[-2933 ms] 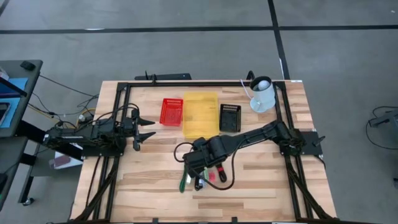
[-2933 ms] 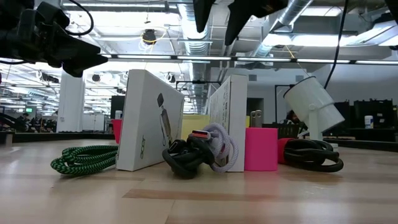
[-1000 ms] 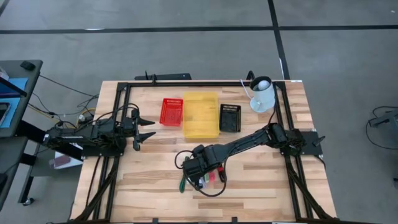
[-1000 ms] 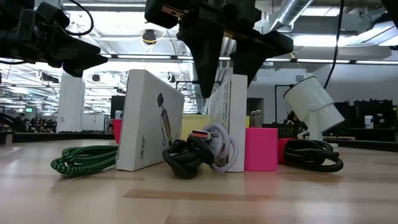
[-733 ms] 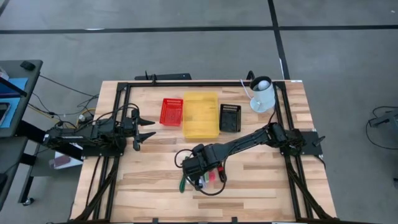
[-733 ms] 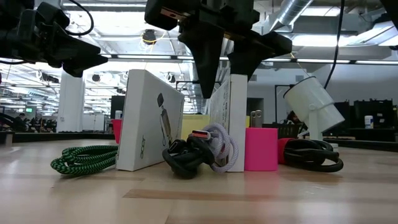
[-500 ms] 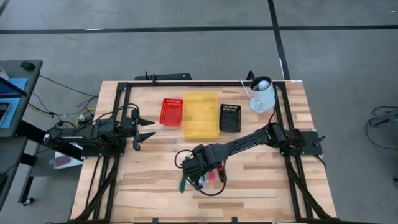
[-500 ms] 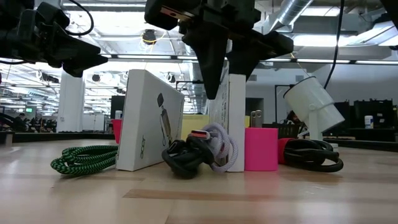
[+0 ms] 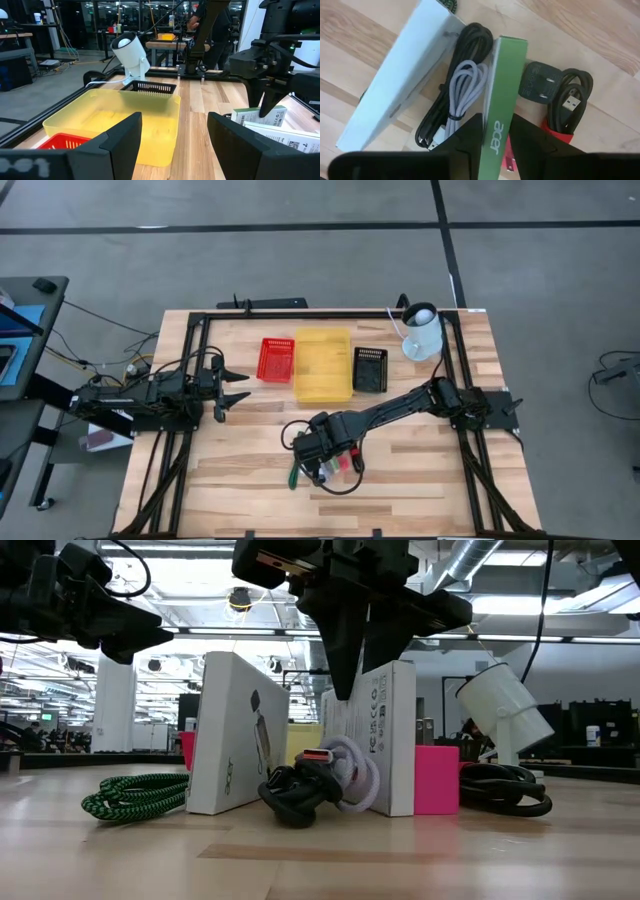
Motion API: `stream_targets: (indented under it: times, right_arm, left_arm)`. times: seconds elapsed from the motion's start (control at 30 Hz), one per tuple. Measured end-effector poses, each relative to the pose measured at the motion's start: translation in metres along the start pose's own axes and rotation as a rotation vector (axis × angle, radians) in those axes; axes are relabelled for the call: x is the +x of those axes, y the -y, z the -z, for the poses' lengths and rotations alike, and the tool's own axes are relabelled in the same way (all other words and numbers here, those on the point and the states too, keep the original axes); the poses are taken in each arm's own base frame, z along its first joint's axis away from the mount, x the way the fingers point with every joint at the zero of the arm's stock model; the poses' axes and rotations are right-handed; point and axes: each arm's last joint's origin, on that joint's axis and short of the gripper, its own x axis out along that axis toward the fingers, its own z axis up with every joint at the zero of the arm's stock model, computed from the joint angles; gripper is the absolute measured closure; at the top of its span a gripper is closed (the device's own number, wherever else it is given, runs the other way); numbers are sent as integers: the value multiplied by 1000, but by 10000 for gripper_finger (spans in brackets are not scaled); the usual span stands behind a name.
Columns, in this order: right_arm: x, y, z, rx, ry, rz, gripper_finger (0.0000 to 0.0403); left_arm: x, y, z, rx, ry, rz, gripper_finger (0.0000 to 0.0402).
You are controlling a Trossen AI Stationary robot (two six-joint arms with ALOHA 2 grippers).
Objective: Pick and place items into bin
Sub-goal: Put the right white card reader box into the black bin
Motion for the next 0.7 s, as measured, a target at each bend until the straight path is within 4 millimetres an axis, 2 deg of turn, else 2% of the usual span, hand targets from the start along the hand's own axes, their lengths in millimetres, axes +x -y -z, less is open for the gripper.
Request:
stream_targets:
  times: [0.7]
  right_arm:
    - [0,-1,-3,89,2,-14,328]
  left_arm:
    - [0,0,0,0,0,0,182]
